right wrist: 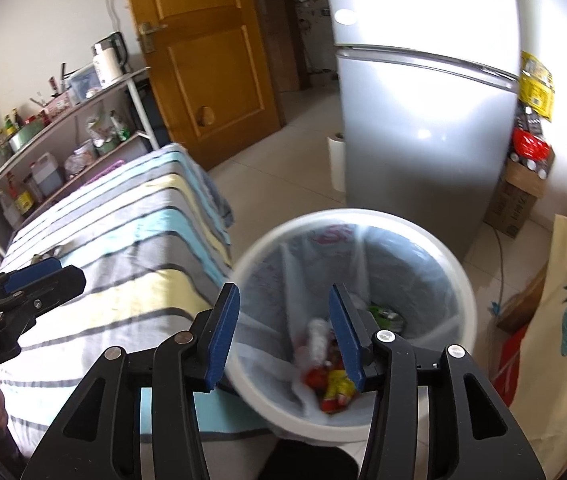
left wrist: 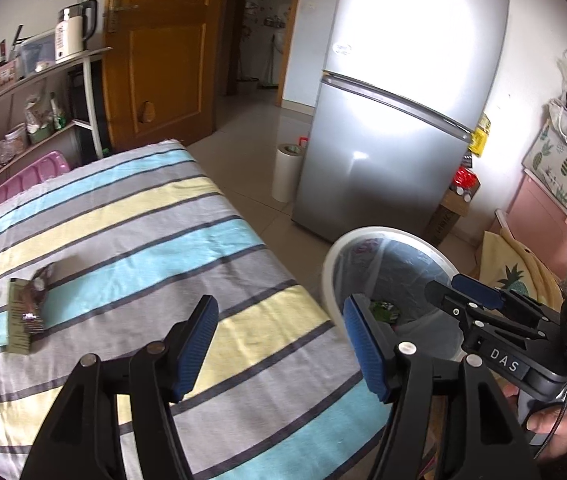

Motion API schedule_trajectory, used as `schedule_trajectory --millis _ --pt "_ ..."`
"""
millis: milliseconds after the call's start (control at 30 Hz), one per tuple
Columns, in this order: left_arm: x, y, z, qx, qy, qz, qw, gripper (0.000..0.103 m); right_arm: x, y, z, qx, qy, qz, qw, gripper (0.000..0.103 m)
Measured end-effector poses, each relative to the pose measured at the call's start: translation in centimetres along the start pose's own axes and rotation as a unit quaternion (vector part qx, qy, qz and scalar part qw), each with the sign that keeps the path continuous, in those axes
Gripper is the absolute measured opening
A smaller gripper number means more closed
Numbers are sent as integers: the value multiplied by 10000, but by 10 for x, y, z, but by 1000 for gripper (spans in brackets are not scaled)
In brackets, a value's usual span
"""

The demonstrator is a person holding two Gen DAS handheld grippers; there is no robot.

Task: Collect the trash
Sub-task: 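Move both open tools back over the table toward the remaining wrapper and tag, then grasp the paper tag with the left tool while the right tool grasps the brown wrapper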

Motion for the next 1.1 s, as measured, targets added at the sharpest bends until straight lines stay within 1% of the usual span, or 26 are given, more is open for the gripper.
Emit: schedule_trajectory --millis 200,300,400,533,600,667,767,867,967,1100 --pt "-16 35 -4 -290 -115 330 9990 69 3 36 6 -166 -52 255 9995 49" --pt "-23 56 -8 -457 -170 452 9978 69 8 54 8 -263 -34 367 9990 49" --pt "-32 78 -15 -623 -216 658 9957 69 13 71 9 -383 -4 495 9980 49" --pt "-43 112 -24 -952 -243 847 9915 70 22 98 10 -524 50 670 9964 50" --pt "-49 128 -29 -1099 -297 1032 9881 70 26 113 10 -628 81 757 9951 50" --pt "-56 144 -33 -1264 -336 1126 9850 70 30 128 11 -765 91 828 9936 50" --pt "-64 163 -37 -1342 -381 1374 9807 71 35 149 11 -938 106 935 9911 50" --pt "-69 184 -43 -1547 -379 1446 9766 71 40 170 11 -1070 140 1040 9887 50" --pt "-70 200 -48 -1609 -346 1594 9734 72 47 189 11 -1224 213 1121 9859 50" --pt "-68 218 -52 -1738 -266 1539 9723 72 58 214 11 -1425 306 1210 9819 50"
Point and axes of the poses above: each gripper's, at about its wrist camera, not at the fingertips, and x roughly the way its jaws point, y to its left, z to its top, the point moved 1 cm from there along x, roughly the way its jaws point, and after that the axes turned 1 degree about -z, right-handed, at the moved point
